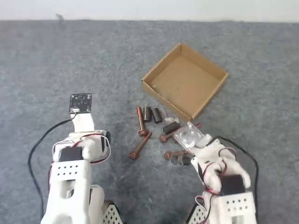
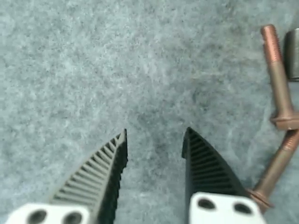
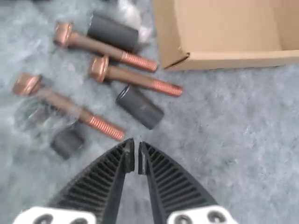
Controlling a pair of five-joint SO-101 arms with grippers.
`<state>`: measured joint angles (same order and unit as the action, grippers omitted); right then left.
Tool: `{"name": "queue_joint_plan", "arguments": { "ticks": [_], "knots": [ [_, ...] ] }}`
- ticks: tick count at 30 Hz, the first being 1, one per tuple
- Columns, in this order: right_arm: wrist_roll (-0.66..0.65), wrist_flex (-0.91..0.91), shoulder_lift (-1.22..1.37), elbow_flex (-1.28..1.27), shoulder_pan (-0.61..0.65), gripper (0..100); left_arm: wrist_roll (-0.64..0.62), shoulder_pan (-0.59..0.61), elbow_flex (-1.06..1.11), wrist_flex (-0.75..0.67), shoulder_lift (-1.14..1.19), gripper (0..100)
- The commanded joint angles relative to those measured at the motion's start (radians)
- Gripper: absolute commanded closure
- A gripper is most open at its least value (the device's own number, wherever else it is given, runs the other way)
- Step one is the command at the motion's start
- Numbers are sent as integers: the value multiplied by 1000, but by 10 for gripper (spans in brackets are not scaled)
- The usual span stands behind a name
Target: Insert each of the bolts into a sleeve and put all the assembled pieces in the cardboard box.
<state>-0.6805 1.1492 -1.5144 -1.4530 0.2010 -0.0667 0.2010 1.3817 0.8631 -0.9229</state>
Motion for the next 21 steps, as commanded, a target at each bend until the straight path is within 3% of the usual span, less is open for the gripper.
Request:
{"name": "queue_joint_plan", "arguments": {
  "ticks": [1,5,11,21],
  "knots": [
    [-20,33,292,219,15,992,-3,29,-18,-20,6,813],
    [-46,54,568,365,16,972,-5,29,-18,-20,6,813],
    [-140,51,840,480,16,758,-6,29,-18,-20,6,813],
    [-319,-70,917,534,45,764,-5,29,-18,-20,6,813]
  ]
}}
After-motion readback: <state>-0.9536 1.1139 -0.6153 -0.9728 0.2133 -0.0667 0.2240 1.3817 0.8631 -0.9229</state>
